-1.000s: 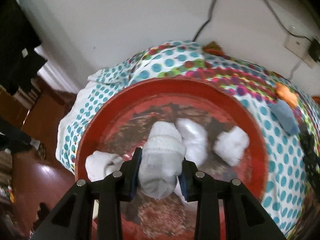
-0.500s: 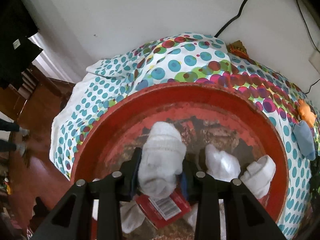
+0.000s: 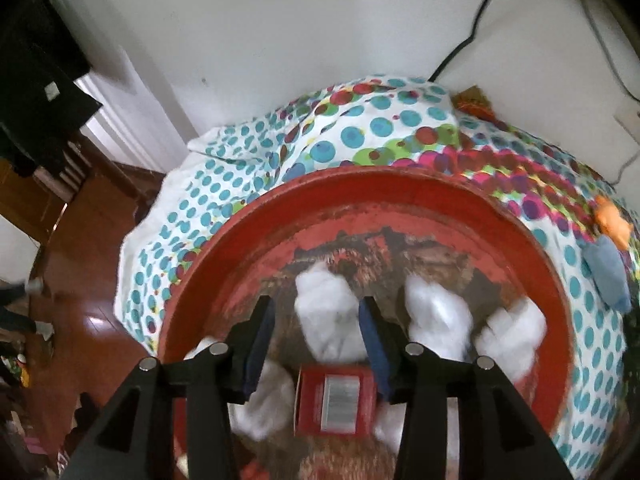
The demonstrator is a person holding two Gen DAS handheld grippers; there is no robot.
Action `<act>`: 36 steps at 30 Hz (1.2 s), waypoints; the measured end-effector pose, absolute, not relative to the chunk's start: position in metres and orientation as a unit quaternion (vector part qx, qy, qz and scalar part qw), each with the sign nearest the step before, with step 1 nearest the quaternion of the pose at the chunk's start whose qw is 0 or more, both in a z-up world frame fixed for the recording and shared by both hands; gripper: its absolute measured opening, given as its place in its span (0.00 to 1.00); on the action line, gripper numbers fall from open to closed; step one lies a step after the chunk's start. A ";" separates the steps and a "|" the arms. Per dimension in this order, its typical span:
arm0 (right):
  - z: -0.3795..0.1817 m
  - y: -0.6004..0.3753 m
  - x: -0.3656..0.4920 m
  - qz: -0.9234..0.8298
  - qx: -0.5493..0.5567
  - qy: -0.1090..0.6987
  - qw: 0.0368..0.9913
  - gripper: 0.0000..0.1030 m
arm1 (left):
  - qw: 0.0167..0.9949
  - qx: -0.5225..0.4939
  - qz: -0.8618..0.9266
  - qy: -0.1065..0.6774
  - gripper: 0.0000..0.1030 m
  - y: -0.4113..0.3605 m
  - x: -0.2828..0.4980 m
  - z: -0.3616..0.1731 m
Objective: Organize objects
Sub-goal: 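Carry the white sock onto the red tray and open the left tool, then carry the black plastic bag onto the red tray and open the right tool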
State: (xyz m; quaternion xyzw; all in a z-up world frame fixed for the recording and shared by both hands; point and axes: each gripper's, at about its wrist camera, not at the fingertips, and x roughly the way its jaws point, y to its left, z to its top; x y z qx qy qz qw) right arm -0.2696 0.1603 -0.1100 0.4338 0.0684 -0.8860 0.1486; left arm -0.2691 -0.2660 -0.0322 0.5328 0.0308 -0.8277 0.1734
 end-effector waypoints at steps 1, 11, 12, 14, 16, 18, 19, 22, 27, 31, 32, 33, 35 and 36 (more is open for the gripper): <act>-0.110 0.160 -0.269 -0.886 0.434 0.069 0.148 0.47 | 0.170 0.528 -0.832 0.028 0.43 -0.260 -0.261 -0.027; -0.110 0.160 -0.270 -0.886 0.434 0.072 0.145 0.47 | 0.146 0.475 -0.867 0.039 0.43 -0.196 -0.161 -0.005; -0.110 0.161 -0.270 -0.886 0.434 0.071 0.145 0.47 | 0.144 0.478 -0.866 0.038 0.43 -0.192 -0.153 -0.006; -0.110 0.160 -0.270 -0.887 0.433 0.072 0.144 0.47 | 0.149 0.470 -0.869 0.034 0.43 -0.186 -0.137 -0.005; -0.110 0.160 -0.270 -0.887 0.434 0.072 0.144 0.47 | 0.154 0.470 -0.869 0.028 0.43 -0.182 -0.125 -0.007; -0.110 0.161 -0.270 -0.887 0.434 0.073 0.142 0.48 | 0.151 0.479 -0.864 0.038 0.43 -0.183 -0.117 -0.012; -0.110 0.161 -0.270 -0.887 0.434 0.072 0.141 0.49 | 0.153 0.478 -0.864 0.040 0.43 -0.184 -0.114 -0.012; -0.110 0.162 -0.270 -0.887 0.434 0.070 0.139 0.48 | 0.151 0.488 -0.859 0.029 0.43 -0.183 -0.111 -0.012; -0.109 0.157 -0.267 -0.888 0.430 0.080 0.143 0.31 | 0.147 0.479 -0.865 0.024 0.43 -0.185 -0.105 -0.003; -0.109 0.152 -0.264 -0.888 0.436 0.069 0.129 0.29 | 0.153 0.480 -0.864 0.012 0.43 -0.189 -0.101 0.002; -0.109 0.150 -0.262 -0.888 0.438 0.067 0.127 0.29 | 0.155 0.480 -0.864 0.013 0.43 -0.191 -0.100 0.004; -0.109 0.148 -0.260 -0.887 0.440 0.066 0.128 0.29 | 0.153 0.480 -0.864 0.016 0.43 -0.192 -0.099 0.005; -0.107 0.142 -0.255 -0.886 0.441 0.070 0.130 0.29 | 0.147 0.482 -0.864 0.023 0.43 -0.194 -0.097 0.006; -0.105 0.138 -0.253 -0.885 0.441 0.072 0.132 0.29 | 0.146 0.483 -0.863 0.026 0.43 -0.195 -0.097 0.006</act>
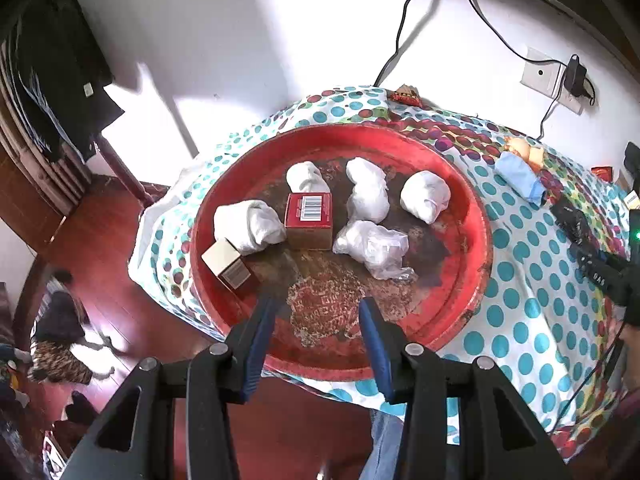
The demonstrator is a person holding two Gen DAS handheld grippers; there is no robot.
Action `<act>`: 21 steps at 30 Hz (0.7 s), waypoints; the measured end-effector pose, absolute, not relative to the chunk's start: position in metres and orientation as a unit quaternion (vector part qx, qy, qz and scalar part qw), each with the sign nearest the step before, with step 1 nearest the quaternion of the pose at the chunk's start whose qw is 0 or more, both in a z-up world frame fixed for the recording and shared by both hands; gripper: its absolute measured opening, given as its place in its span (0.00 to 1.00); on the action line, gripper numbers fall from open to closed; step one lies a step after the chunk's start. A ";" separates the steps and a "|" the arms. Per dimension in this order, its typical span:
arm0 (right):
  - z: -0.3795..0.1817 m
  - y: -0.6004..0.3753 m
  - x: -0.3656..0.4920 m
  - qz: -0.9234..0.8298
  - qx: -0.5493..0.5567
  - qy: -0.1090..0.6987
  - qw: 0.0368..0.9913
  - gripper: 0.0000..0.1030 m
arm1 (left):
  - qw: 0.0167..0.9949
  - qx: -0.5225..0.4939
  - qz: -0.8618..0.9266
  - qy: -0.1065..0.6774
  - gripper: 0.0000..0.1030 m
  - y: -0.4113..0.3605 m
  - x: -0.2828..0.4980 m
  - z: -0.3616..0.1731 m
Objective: Organize objects
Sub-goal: 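Carry the black plastic bag onto the red tray and open the right tool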
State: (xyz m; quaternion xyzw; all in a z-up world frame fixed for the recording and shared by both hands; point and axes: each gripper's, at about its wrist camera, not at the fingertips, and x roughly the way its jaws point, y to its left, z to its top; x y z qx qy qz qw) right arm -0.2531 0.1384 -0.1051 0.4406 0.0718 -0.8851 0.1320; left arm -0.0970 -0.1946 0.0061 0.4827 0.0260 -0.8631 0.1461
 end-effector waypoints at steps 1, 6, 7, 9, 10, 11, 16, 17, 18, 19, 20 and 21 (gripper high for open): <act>-0.102 0.135 -0.250 -0.885 0.439 0.070 0.136 0.29 | 0.146 0.483 -0.863 0.026 0.43 -0.195 -0.097 0.006; -0.082 0.115 -0.238 -0.888 0.427 0.059 0.161 0.29 | 0.150 0.485 -0.861 0.019 0.43 -0.197 -0.095 0.008; -0.078 0.109 -0.236 -0.888 0.424 0.058 0.168 0.29 | 0.148 0.485 -0.862 0.021 0.43 -0.198 -0.094 0.008; -0.067 0.094 -0.231 -0.888 0.418 0.056 0.185 0.29 | 0.144 0.483 -0.863 0.025 0.43 -0.199 -0.093 0.011; -0.062 0.087 -0.230 -0.887 0.415 0.057 0.193 0.29 | 0.142 0.482 -0.864 0.028 0.43 -0.200 -0.092 0.012; -0.056 0.076 -0.229 -0.885 0.413 0.055 0.206 0.29 | 0.141 0.481 -0.865 0.029 0.43 -0.201 -0.092 0.013; -0.041 0.023 -0.225 -0.878 0.402 0.068 0.251 0.29 | 0.139 0.482 -0.865 0.032 0.43 -0.205 -0.090 0.016; -0.039 0.011 -0.224 -0.875 0.401 0.073 0.261 0.29 | 0.138 0.481 -0.865 0.034 0.43 -0.205 -0.090 0.016; -0.038 -0.001 -0.223 -0.873 0.400 0.077 0.269 0.29 | 0.137 0.482 -0.865 0.034 0.43 -0.206 -0.090 0.016; -0.038 -0.012 -0.222 -0.871 0.398 0.080 0.278 0.29 | 0.136 0.482 -0.865 0.035 0.43 -0.207 -0.089 0.017; -0.037 -0.028 -0.222 -0.867 0.398 0.085 0.289 0.29 | 0.135 0.483 -0.865 0.036 0.43 -0.208 -0.089 0.017; -0.036 -0.038 -0.217 -0.865 0.396 0.090 0.294 0.29 | 0.134 0.483 -0.865 0.036 0.43 -0.208 -0.089 0.017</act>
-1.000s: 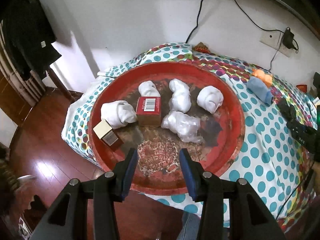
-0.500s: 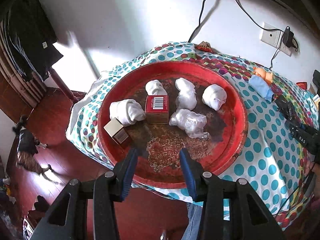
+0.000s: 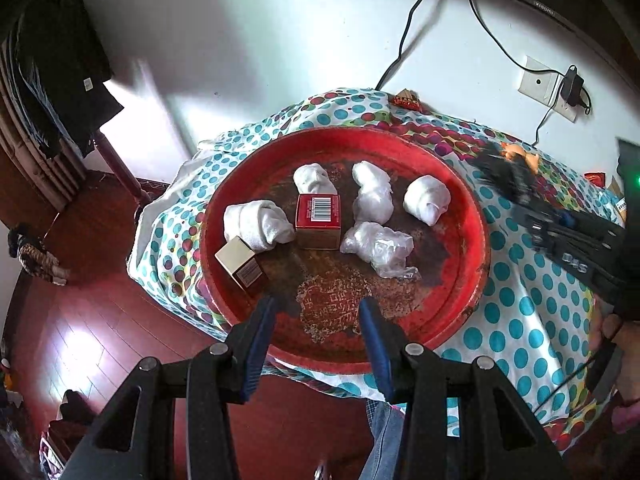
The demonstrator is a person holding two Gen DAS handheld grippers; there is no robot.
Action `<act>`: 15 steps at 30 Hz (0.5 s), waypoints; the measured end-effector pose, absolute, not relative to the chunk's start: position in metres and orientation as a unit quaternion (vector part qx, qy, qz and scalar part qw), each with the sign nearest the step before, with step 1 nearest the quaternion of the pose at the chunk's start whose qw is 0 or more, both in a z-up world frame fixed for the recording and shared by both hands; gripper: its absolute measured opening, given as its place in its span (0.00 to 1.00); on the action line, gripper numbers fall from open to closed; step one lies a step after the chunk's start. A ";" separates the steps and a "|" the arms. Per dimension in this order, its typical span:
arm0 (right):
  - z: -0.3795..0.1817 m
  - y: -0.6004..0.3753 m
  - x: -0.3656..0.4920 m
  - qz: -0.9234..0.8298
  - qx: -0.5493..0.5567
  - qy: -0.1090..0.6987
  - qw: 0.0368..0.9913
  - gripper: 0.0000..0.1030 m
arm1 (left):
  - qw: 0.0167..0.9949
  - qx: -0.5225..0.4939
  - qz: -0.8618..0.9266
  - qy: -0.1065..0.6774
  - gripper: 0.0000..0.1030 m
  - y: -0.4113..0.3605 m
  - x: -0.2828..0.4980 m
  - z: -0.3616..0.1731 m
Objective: Organize objects
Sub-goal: 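Carry the black plastic bag onto the red tray and open the right tool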
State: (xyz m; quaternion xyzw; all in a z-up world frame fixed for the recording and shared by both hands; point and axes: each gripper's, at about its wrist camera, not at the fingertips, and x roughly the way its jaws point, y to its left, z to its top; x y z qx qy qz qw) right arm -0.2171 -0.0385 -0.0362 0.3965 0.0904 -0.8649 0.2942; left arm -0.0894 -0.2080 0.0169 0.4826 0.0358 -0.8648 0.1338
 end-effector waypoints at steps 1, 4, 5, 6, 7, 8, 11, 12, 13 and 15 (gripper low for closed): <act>-0.036 -0.049 -0.217 -0.862 0.397 0.097 0.301 0.29 | 0.134 0.483 -0.865 0.035 0.43 -0.209 -0.089 0.017; -0.035 -0.078 -0.214 -0.853 0.398 0.109 0.319 0.29 | 0.131 0.482 -0.865 0.037 0.43 -0.213 -0.088 0.019; -0.035 -0.087 -0.214 -0.850 0.399 0.112 0.324 0.29 | 0.131 0.482 -0.865 0.039 0.43 -0.215 -0.087 0.020; -0.036 -0.096 -0.213 -0.847 0.401 0.115 0.329 0.29 | 0.132 0.481 -0.866 0.043 0.43 -0.217 -0.086 0.020; -0.037 -0.102 -0.212 -0.844 0.402 0.118 0.334 0.29 | 0.133 0.480 -0.866 0.045 0.43 -0.220 -0.085 0.021; -0.038 -0.112 -0.211 -0.840 0.405 0.124 0.339 0.29 | 0.134 0.479 -0.866 0.047 0.43 -0.223 -0.084 0.023; -0.041 -0.133 -0.207 -0.833 0.407 0.135 0.349 0.29 | 0.139 0.477 -0.866 0.051 0.43 -0.229 -0.081 0.026; -0.042 -0.137 -0.207 -0.831 0.409 0.136 0.352 0.29 | 0.142 0.476 -0.866 0.052 0.43 -0.232 -0.080 0.027; -0.043 -0.143 -0.206 -0.829 0.410 0.139 0.354 0.29 | 0.145 0.474 -0.867 0.052 0.43 -0.234 -0.079 0.028; -0.046 -0.153 -0.205 -0.826 0.412 0.146 0.356 0.29 | 0.148 0.472 -0.867 0.052 0.43 -0.239 -0.077 0.030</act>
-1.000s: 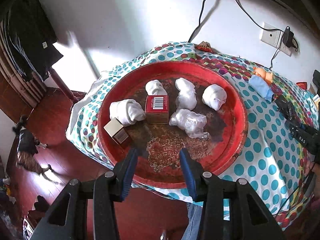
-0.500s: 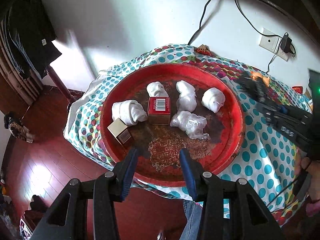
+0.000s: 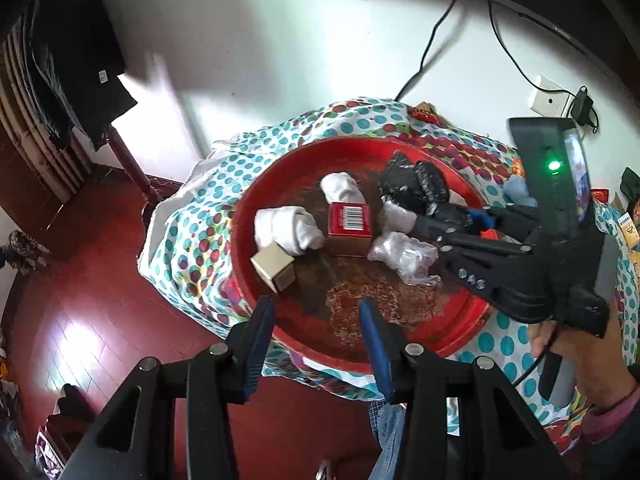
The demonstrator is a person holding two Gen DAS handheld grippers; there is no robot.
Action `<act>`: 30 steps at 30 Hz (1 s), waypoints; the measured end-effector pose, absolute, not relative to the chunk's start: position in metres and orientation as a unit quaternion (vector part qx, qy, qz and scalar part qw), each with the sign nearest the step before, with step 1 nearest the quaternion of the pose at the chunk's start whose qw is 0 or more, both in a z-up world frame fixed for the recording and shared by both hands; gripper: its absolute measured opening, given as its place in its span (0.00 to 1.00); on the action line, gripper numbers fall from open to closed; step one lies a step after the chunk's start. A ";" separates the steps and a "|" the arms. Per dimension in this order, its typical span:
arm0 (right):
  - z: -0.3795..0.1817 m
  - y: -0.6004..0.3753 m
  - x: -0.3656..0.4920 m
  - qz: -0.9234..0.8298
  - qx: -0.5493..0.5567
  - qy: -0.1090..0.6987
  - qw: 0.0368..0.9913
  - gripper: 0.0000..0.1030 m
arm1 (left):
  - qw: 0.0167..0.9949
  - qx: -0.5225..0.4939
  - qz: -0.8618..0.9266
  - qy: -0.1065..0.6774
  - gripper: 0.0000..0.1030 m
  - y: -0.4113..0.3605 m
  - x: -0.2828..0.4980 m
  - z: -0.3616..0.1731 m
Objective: Organize objects
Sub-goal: 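Carry the black plastic bag onto the red tray and open the right tool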
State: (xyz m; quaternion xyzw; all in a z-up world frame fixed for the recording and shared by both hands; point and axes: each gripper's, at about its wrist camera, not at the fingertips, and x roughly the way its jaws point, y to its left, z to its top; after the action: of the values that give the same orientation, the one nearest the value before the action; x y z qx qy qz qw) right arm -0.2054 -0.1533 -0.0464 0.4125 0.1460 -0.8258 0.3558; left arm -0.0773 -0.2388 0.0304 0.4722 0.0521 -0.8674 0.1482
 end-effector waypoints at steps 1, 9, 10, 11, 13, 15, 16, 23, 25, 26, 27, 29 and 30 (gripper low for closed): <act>-0.048 -0.157 -0.206 -0.824 0.414 0.148 0.356 0.29 | 0.148 0.472 -0.867 0.055 0.43 -0.241 -0.077 0.031; -0.058 -0.179 -0.207 -0.817 0.424 0.161 0.357 0.29 | 0.149 0.475 -0.864 0.079 0.43 -0.257 -0.072 0.030; -0.059 -0.180 -0.207 -0.816 0.425 0.162 0.356 0.29 | 0.148 0.475 -0.864 0.080 0.43 -0.258 -0.072 0.030; -0.061 -0.182 -0.207 -0.815 0.427 0.164 0.355 0.29 | 0.149 0.476 -0.863 0.080 0.43 -0.259 -0.072 0.029; -0.062 -0.185 -0.206 -0.815 0.427 0.166 0.354 0.29 | 0.151 0.479 -0.861 0.083 0.43 -0.261 -0.072 0.028; -0.064 -0.187 -0.205 -0.814 0.430 0.166 0.354 0.29 | 0.149 0.481 -0.860 0.086 0.43 -0.262 -0.072 0.027; -0.065 -0.188 -0.205 -0.814 0.430 0.168 0.353 0.29 | 0.149 0.482 -0.859 0.087 0.43 -0.263 -0.072 0.027; -0.068 -0.189 -0.204 -0.815 0.433 0.168 0.346 0.35 | 0.144 0.489 -0.856 0.090 0.43 -0.263 -0.073 0.023; -0.065 -0.186 -0.206 -0.814 0.436 0.150 0.354 0.39 | 0.145 0.493 -0.853 0.091 0.43 -0.264 -0.074 0.021; -0.061 -0.181 -0.205 -0.818 0.434 0.137 0.352 0.45 | 0.146 0.495 -0.852 0.092 0.43 -0.265 -0.075 0.019; -0.059 -0.177 -0.204 -0.820 0.433 0.128 0.351 0.48 | 0.147 0.498 -0.850 0.093 0.43 -0.265 -0.075 0.017; -0.053 -0.166 -0.203 -0.825 0.428 0.110 0.352 0.55 | 0.147 0.502 -0.847 0.095 0.43 -0.267 -0.076 0.014; -0.049 -0.159 -0.203 -0.829 0.424 0.105 0.349 0.56 | 0.148 0.504 -0.845 0.095 0.43 -0.267 -0.077 0.012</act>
State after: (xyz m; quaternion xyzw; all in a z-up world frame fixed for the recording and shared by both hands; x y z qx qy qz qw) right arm -0.2031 -0.1589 -0.0493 0.4243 0.1051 -0.8289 0.3490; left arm -0.0772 -0.2668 0.0120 0.5044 0.0952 -0.8454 0.1475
